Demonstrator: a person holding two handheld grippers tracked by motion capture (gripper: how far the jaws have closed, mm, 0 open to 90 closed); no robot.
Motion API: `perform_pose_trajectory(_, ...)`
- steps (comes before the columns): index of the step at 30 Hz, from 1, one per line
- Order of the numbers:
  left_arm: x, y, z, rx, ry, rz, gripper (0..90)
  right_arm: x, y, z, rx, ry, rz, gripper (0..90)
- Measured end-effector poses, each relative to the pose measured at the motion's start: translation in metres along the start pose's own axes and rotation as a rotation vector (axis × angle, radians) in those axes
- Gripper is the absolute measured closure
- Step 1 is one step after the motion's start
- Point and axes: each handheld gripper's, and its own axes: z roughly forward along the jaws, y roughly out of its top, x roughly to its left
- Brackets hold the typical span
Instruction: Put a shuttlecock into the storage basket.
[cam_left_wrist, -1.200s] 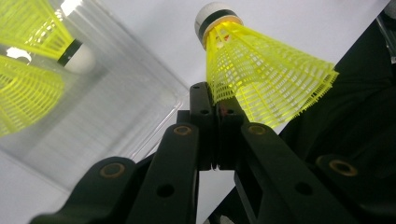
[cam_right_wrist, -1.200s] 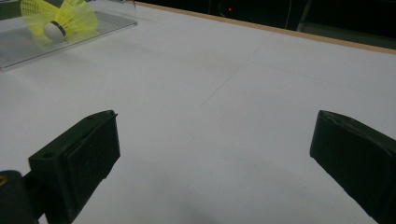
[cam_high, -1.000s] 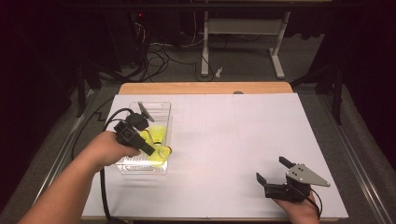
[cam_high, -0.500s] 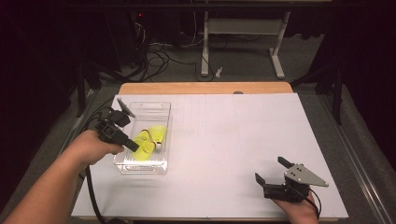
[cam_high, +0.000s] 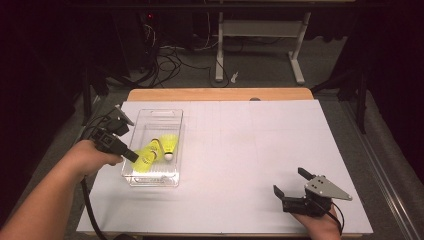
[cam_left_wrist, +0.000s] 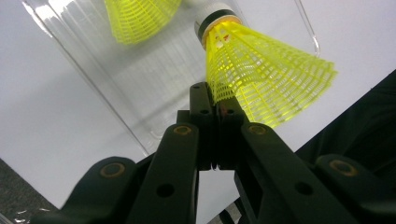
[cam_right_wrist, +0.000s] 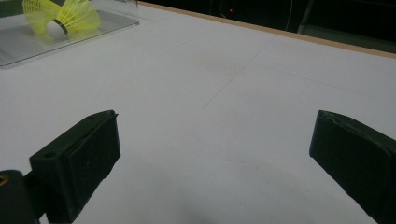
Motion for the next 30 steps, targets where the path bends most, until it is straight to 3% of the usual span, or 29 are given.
perform_pose_trajectory(13, 0.013, -0.009, -0.005, -0.01, 0.012, -0.048, 88.9, 0.0, 0.0, 0.0, -0.002, -0.001, 0.0, 2.5)
perform_pose_trajectory(20, 0.013, -0.009, -0.004, -0.014, 0.009, -0.049, 88.9, 0.0, 0.0, 0.0, -0.003, -0.001, -0.001, 2.5)
perform_pose_trajectory(30, 0.019, -0.008, 0.013, -0.007, 0.001, -0.062, 88.9, 0.0, 0.0, -0.001, -0.002, 0.001, -0.003, 2.5)
